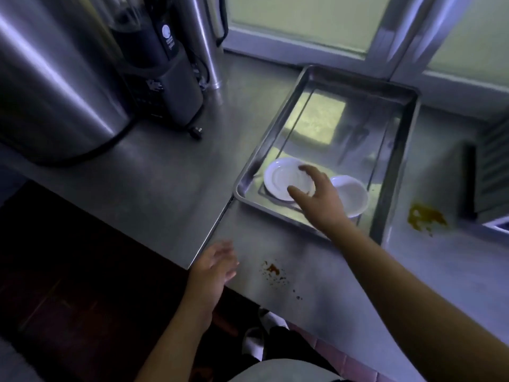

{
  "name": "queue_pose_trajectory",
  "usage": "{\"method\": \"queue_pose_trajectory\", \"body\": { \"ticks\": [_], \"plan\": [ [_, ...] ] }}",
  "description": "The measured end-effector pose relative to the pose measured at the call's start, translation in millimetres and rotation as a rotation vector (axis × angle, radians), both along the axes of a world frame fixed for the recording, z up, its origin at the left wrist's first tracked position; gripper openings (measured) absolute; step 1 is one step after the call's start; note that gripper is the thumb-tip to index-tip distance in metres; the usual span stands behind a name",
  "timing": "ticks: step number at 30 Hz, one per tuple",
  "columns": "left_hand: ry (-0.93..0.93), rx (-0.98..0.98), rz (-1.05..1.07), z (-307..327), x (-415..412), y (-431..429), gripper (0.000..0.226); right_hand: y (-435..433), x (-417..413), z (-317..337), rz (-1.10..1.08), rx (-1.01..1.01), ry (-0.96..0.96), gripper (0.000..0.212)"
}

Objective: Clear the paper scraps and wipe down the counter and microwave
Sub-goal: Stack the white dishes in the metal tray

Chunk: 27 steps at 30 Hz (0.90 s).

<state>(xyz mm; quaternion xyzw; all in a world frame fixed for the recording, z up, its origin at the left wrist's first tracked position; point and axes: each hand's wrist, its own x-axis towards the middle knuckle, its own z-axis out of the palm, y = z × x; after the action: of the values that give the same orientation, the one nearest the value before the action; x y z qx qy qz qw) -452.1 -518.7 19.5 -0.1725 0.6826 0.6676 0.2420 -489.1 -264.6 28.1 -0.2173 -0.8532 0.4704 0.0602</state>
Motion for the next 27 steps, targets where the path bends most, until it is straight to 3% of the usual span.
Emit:
{"method": "queue_pose_trajectory", "body": {
  "ticks": [4,7,11,19,27],
  "plan": [
    [0.04,0.077,-0.141,2.0,27.1,19.0,0.019,-24.1,129.4,17.0,-0.269,-0.156,0.035,0.035],
    [0.064,0.122,-0.256,-10.0,53.1,44.5,0.02,-36.6,208.9,7.2,-0.431,-0.188,-0.084,0.026],
    [0.0,0.143,-0.449,-16.8,102.7,83.6,0.019,-29.0,287.6,8.9,-0.628,-0.228,-0.083,0.027],
    [0.038,0.131,-0.828,2.7,224.1,147.4,0.016,-13.4,442.1,16.0,-1.099,-0.578,0.051,0.019],
    [0.095,0.049,-0.967,17.0,383.1,242.7,0.014,75.8,595.0,16.4,-1.209,-0.789,0.287,0.016]
  ]
}}
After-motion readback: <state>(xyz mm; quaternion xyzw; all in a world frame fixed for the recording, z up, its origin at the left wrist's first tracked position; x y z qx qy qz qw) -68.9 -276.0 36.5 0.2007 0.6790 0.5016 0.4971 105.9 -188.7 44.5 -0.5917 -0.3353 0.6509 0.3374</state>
